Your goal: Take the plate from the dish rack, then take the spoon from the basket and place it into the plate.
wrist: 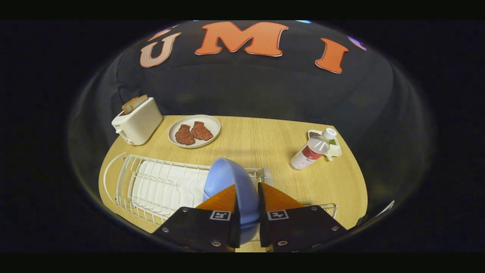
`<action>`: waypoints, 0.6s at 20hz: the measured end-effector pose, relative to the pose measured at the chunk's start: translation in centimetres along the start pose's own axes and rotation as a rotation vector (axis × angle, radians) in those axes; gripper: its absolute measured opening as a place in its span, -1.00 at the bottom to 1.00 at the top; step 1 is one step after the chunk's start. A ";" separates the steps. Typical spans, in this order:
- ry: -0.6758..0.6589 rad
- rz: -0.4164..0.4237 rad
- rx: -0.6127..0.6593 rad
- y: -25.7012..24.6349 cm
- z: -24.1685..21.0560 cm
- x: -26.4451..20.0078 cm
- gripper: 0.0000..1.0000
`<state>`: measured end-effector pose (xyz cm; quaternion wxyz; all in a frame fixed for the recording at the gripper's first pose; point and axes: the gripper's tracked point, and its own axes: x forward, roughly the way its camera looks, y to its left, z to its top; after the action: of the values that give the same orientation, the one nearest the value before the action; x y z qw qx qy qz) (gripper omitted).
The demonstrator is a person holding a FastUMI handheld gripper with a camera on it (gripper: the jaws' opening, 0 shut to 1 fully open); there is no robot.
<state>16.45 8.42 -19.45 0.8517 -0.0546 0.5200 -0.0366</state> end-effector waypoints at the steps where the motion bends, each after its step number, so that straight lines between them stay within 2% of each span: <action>1: -0.005 0.001 -0.006 0.0 0.2 0.0 -0.60; 6: -0.017 -0.011 -0.007 0.0 1.0 -0.1 -0.60; 12: -0.116 -0.093 -0.120 0.0 3.7 -1.3 -0.60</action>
<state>19.15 8.78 -16.68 0.8730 -0.1314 0.4678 -0.0415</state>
